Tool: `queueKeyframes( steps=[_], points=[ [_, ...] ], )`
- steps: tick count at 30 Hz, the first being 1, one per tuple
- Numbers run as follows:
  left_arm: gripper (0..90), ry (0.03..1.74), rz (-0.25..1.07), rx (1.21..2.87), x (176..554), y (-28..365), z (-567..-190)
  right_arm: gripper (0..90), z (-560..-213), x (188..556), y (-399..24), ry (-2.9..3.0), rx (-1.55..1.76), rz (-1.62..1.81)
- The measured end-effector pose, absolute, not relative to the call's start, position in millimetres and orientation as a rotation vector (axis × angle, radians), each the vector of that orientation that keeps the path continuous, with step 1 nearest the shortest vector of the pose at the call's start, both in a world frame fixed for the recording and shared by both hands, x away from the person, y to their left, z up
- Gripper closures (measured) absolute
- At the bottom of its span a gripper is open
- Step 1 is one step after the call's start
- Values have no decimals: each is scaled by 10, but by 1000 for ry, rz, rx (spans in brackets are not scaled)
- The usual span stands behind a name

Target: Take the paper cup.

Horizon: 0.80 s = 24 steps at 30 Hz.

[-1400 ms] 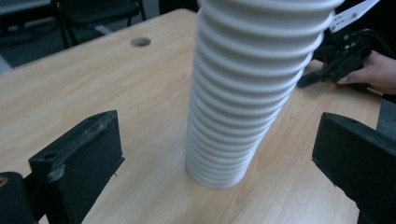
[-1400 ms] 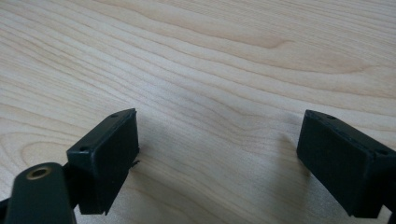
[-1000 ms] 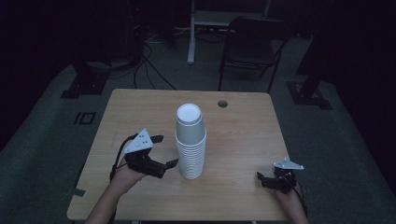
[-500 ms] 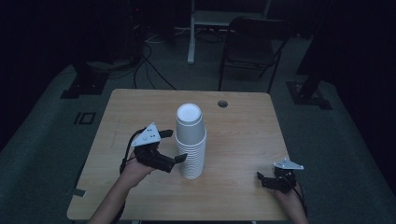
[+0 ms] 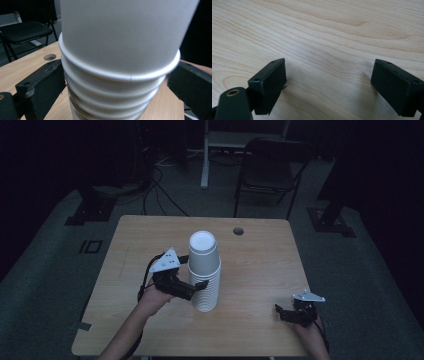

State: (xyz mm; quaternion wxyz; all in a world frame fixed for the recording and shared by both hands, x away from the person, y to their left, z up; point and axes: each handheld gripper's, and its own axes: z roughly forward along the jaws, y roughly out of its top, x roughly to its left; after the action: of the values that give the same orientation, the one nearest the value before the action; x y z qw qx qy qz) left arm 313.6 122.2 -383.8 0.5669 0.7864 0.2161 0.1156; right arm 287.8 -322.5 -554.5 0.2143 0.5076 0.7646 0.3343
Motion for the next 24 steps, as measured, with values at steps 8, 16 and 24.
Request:
queueKeyframes(
  steps=[8,16,24],
  points=[
    [33,488,266,1824,3229,1141,-3851,129,-5545,2877,-3224,2122,1405,928],
    [45,467,270,1835,3234,1134,-3861,129,-5544,2864,-3221,2126,1405,930],
    [51,473,271,1820,3227,1142,-3876,122,-5544,2860,-3218,2135,1394,934]
  ],
)
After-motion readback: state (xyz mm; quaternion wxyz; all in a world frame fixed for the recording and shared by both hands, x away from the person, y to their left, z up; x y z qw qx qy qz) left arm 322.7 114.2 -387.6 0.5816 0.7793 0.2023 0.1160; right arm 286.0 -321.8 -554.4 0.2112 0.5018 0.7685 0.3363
